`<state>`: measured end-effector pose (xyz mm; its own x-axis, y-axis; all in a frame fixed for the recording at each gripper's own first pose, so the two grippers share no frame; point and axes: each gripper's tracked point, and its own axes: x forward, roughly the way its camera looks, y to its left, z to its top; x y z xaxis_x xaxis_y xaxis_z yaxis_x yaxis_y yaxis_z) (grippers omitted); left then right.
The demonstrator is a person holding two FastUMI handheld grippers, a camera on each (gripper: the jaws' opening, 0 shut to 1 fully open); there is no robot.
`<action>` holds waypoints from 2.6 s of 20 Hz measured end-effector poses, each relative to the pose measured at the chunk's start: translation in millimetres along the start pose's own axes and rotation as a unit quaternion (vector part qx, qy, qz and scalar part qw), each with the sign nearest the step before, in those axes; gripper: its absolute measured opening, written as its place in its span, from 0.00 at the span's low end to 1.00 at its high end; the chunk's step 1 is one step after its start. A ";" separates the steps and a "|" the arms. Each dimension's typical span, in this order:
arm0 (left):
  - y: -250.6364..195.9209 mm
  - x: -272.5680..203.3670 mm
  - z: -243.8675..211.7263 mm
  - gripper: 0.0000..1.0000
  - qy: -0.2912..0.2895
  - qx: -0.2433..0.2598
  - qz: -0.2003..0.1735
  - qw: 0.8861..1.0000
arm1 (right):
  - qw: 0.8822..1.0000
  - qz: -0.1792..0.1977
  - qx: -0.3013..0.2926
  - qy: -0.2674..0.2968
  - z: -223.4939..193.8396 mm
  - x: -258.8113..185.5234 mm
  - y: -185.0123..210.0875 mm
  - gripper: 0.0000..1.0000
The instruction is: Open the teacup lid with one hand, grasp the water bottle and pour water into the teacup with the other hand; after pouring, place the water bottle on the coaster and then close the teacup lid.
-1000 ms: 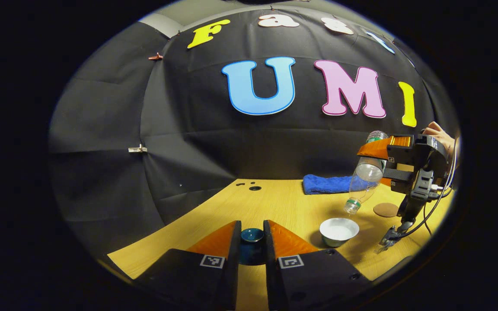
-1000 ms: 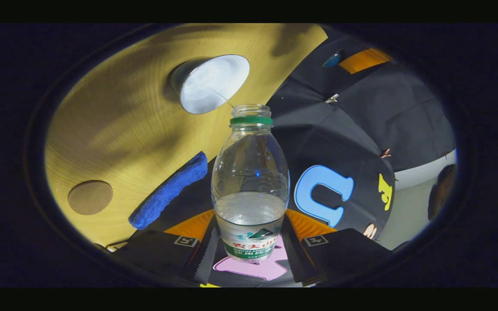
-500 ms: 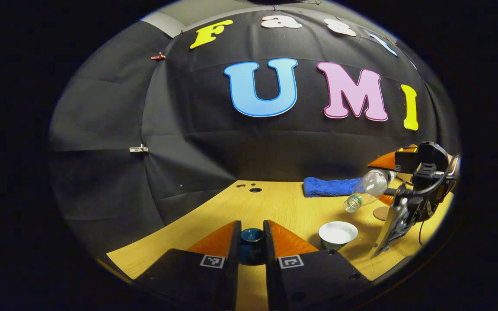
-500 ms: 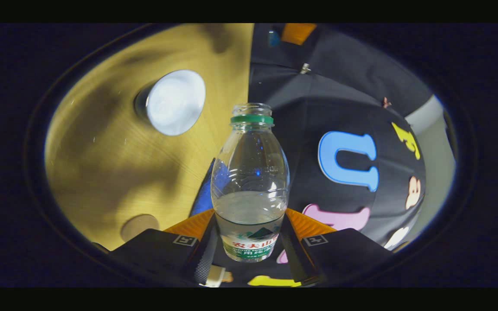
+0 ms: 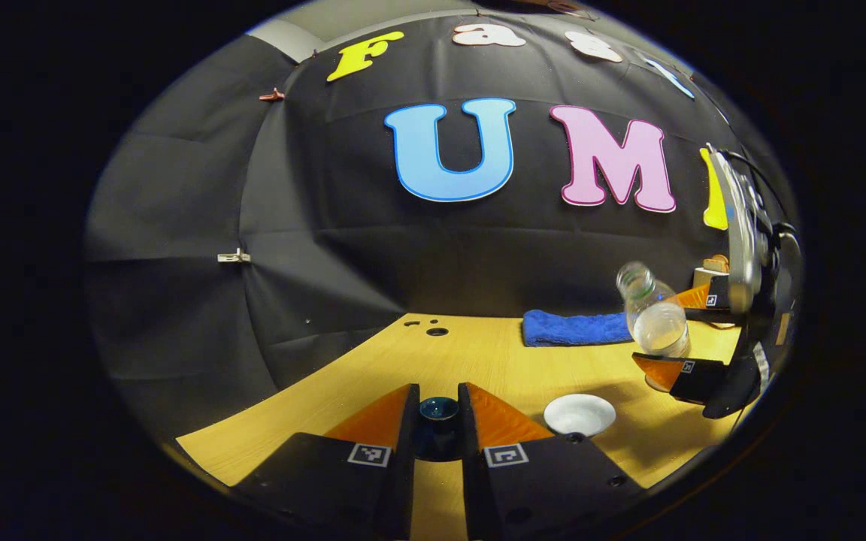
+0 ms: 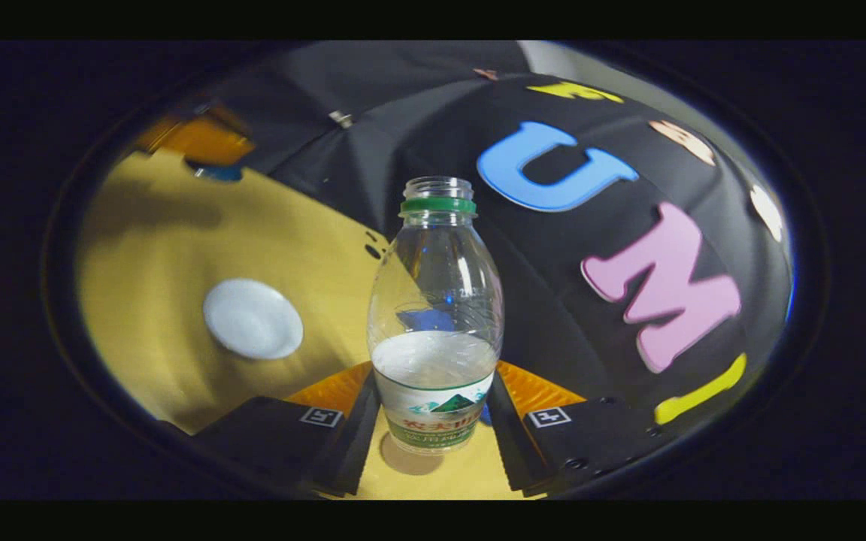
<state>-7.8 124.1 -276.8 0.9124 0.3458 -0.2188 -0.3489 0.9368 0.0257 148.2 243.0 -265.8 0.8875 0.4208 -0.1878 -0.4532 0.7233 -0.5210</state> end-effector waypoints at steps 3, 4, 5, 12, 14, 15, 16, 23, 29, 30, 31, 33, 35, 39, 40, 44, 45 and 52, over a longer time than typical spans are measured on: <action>-12.3 6.3 5.3 0.31 -0.005 0.006 -0.010 1.000 | 0.990 0.001 0.137 -0.013 1.8 -1.0 -9.2 0.74; -16.6 8.5 7.1 0.30 -0.006 0.007 -0.014 1.000 | 0.984 -0.004 0.174 -0.018 -0.2 -2.8 -20.0 0.74; -21.8 10.4 7.1 0.34 -0.006 0.007 -0.019 1.000 | 0.978 -0.012 0.207 -0.020 -4.5 -2.2 -33.4 0.74; -52.0 22.4 8.6 0.30 -0.003 0.008 -0.048 0.999 | 0.936 -0.045 0.347 -0.026 -51.0 -2.5 -80.0 0.74; -59.6 25.1 8.2 0.31 -0.002 0.011 -0.055 0.998 | 0.927 -0.058 0.369 -0.020 -64.6 0.8 -88.7 0.74; -62.5 26.7 7.6 0.31 -0.002 0.012 -0.059 0.998 | 0.925 -0.063 0.373 -0.016 -71.3 1.7 -89.4 0.74; -65.7 28.1 7.6 0.31 -0.002 0.013 -0.062 0.998 | 0.925 -0.065 0.375 -0.013 -77.9 2.8 -90.5 0.74; -81.7 34.4 3.8 0.30 0.003 0.015 -0.079 0.997 | 0.918 -0.059 0.392 0.003 -94.1 7.3 -89.1 0.75; -87.8 38.8 1.7 0.30 0.005 0.015 -0.083 0.996 | 0.913 -0.044 0.404 0.007 -99.3 10.5 -83.0 0.79; -88.9 39.4 1.6 0.27 0.006 0.015 -0.084 0.996 | 0.912 -0.042 0.407 0.009 -100.1 11.9 -82.9 0.80; -90.4 39.6 2.0 0.27 0.006 0.015 -0.085 0.996 | 0.912 -0.043 0.407 0.013 -102.8 11.9 -83.8 0.80; -93.6 39.5 1.8 0.31 0.008 0.013 -0.088 0.996 | 0.913 -0.042 0.405 0.017 -105.4 11.1 -82.2 0.87; -98.1 41.1 -0.7 0.27 0.011 0.010 -0.090 0.996 | 0.912 -0.038 0.409 0.019 -105.6 11.0 -80.0 0.93; -106.4 43.8 -4.1 0.34 0.013 0.007 -0.095 0.995 | 0.908 -0.034 0.417 0.030 -113.0 7.8 -76.3 0.95; -109.5 45.8 -5.7 0.31 0.014 0.007 -0.097 0.995 | 0.906 -0.032 0.421 0.034 -114.6 5.8 -74.3 0.97; -120.8 49.0 -13.2 0.31 0.017 0.008 -0.104 0.994 | 0.905 -0.029 0.422 0.049 -123.8 -10.3 -71.6 0.97; -123.8 50.1 -15.1 0.31 0.018 0.009 -0.106 0.994 | 0.904 -0.028 0.423 0.052 -125.2 -15.0 -70.5 0.97; -141.0 53.2 -35.2 0.31 0.036 0.011 -0.118 0.992 | 0.898 -0.033 0.433 0.067 -133.5 -41.6 -72.1 0.97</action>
<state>82.4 8.5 -326.4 0.9502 0.1119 -0.2908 -0.1213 0.9925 -0.0144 155.1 100.2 -331.5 0.8905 0.3332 -0.3099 -0.2424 0.9237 0.2967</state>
